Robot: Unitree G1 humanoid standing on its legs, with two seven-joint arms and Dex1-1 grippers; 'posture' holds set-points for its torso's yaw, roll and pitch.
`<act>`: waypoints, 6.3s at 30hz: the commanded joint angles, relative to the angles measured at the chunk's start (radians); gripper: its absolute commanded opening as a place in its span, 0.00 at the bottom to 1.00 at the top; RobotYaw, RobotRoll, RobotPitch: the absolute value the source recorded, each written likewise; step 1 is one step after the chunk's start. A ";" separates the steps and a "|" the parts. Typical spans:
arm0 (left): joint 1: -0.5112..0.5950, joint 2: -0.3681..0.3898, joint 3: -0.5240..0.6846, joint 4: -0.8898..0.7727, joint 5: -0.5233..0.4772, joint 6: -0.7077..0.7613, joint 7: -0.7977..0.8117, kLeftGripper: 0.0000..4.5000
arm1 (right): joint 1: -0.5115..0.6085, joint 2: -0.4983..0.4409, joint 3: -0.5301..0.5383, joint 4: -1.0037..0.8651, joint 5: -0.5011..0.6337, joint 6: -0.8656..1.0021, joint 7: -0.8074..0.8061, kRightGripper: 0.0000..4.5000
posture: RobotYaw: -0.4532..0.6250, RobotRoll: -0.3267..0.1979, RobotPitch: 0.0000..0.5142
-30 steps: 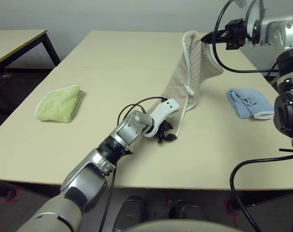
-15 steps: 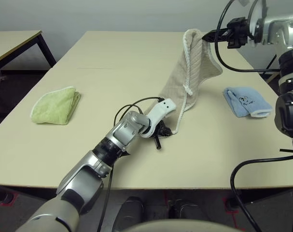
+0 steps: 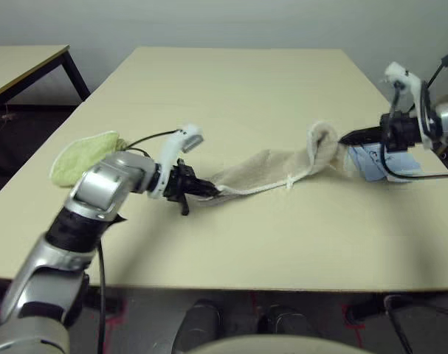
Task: Fold the towel and set it aside.
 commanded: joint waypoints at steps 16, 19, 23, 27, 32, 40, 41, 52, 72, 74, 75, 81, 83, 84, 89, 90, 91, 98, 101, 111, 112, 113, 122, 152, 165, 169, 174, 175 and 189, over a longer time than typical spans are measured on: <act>-0.602 -0.146 0.220 1.026 0.292 -1.096 0.398 0.01 | -0.464 0.253 -0.248 0.810 -0.062 -0.864 -0.629 0.00 | 0.49 0.62 0.03; -0.564 -0.129 0.227 1.015 0.277 -1.126 0.316 0.01 | -0.409 0.238 -0.300 0.754 0.006 -0.817 -0.526 0.00 | 0.49 0.62 0.04; -0.394 -0.108 0.210 0.887 0.252 -1.035 0.179 0.01 | -0.183 0.226 -0.299 0.581 0.052 -0.717 -0.406 0.00 | 0.48 0.62 0.05; -0.193 -0.100 0.216 0.720 0.226 -0.902 0.133 0.01 | 0.068 0.251 -0.319 0.401 0.107 -0.604 -0.401 0.00 | 0.48 0.62 0.06; 0.055 -0.064 0.209 0.516 0.199 -0.730 0.081 0.01 | 0.334 0.276 -0.313 0.220 0.146 -0.545 -0.384 0.00 | 0.49 0.62 0.07; 0.259 0.075 0.212 0.293 0.138 -0.441 -0.002 0.01 | 0.545 0.185 -0.309 0.097 0.186 -0.492 -0.261 0.00 | 0.49 0.62 0.07; 0.290 0.112 0.203 0.264 0.127 -0.403 -0.035 0.01 | 0.575 0.152 -0.295 0.091 0.177 -0.488 -0.227 0.00 | 0.49 0.62 0.07; 0.402 0.274 0.204 0.181 0.065 -0.283 -0.141 0.01 | 0.657 0.027 -0.284 0.090 0.182 -0.475 -0.106 0.00 | 0.49 0.62 0.05; 0.240 0.165 0.155 0.291 0.087 -0.349 -0.106 0.00 | 0.550 0.072 -0.219 -0.076 0.276 -0.252 -0.069 0.53 | 0.49 0.62 0.01; 0.244 0.165 0.156 0.293 0.088 -0.352 -0.106 0.00 | 0.547 0.069 -0.209 -0.088 0.280 -0.229 -0.060 0.70 | 0.49 0.62 0.01; 0.246 0.164 0.157 0.295 0.089 -0.353 -0.106 0.00 | 0.540 0.073 -0.196 -0.083 0.268 -0.236 -0.059 0.77 | 0.49 0.62 0.01; 0.261 0.161 0.161 0.289 0.084 -0.349 -0.105 0.00 | 0.510 0.098 -0.124 -0.026 0.203 -0.279 -0.068 1.00 | 0.50 0.62 0.01; 0.265 0.162 0.162 0.285 0.081 -0.347 -0.104 0.00 | 0.502 0.105 -0.114 -0.007 0.196 -0.286 -0.069 1.00 | 0.51 0.62 0.01; 0.268 0.162 0.164 0.283 0.080 -0.346 -0.103 0.00 | 0.499 0.109 -0.110 0.002 0.191 -0.286 -0.069 1.00 | 0.51 0.62 0.01; 0.280 0.161 0.173 0.274 0.072 -0.340 -0.095 0.00 | 0.476 0.126 -0.094 0.043 0.175 -0.294 -0.076 1.00 | 0.52 0.62 0.02; 0.284 0.161 0.174 0.272 0.070 -0.339 -0.092 0.00 | 0.471 0.130 -0.091 0.048 0.173 -0.294 -0.077 1.00 | 0.52 0.62 0.02; 0.290 0.160 0.176 0.268 0.067 -0.338 -0.089 0.00 | 0.467 0.136 -0.088 0.052 0.170 -0.295 -0.080 1.00 | 0.52 0.62 0.02; 0.303 0.155 0.182 0.256 0.053 -0.329 -0.069 0.00 | 0.450 0.159 -0.061 0.068 0.142 -0.295 -0.089 1.00 | 0.52 0.62 0.03; 0.314 0.157 0.186 0.251 0.048 -0.329 -0.064 0.00 | 0.446 0.157 -0.049 0.067 0.143 -0.273 -0.086 0.91 | 0.53 0.62 0.04; 0.326 0.164 0.197 0.241 0.036 -0.321 -0.055 0.00 | 0.449 0.122 -0.046 0.023 0.158 -0.211 -0.056 0.10 | 0.54 0.62 0.05; 0.325 0.165 0.199 0.238 0.035 -0.319 -0.054 0.00 | 0.451 0.113 -0.049 0.015 0.161 -0.207 -0.050 0.02 | 0.54 0.62 0.05; 0.325 0.166 0.200 0.236 0.034 -0.318 -0.052 0.00 | 0.453 0.108 -0.051 0.009 0.164 -0.202 -0.047 0.01 | 0.54 0.62 0.05; 0.364 0.205 0.261 0.140 -0.027 -0.231 -0.050 0.00 | 0.475 0.018 -0.159 -0.144 0.318 -0.025 -0.022 0.01 | 0.54 0.62 0.07; 0.047 0.071 0.123 0.451 0.135 -0.409 0.003 0.00 | 0.235 0.142 -0.180 0.345 0.163 -0.387 -0.184 0.01 | 0.53 0.62 0.07; -0.062 -0.035 0.116 0.679 0.253 -0.560 0.082 0.16 | 0.152 0.232 -0.188 0.536 0.042 -0.645 -0.304 0.05 | 0.52 0.62 0.08; -0.093 -0.055 0.161 0.728 0.256 -0.600 0.153 0.46 | 0.117 0.246 -0.223 0.593 0.041 -0.722 -0.360 0.32 | 0.52 0.62 0.08; -0.092 -0.034 0.193 0.707 0.246 -0.592 0.168 0.85 | 0.092 0.234 -0.258 0.611 0.060 -0.727 -0.368 0.73 | 0.52 0.62 0.08; -0.085 -0.027 0.199 0.689 0.243 -0.591 0.166 0.93 | 0.089 0.230 -0.269 0.605 0.066 -0.725 -0.374 0.81 | 0.52 0.62 0.08; 0.196 -0.284 0.370 0.105 0.160 -0.519 0.564 1.00 | 0.371 0.437 -0.375 -0.069 0.230 -0.526 -0.679 0.99 | 0.52 0.62 0.11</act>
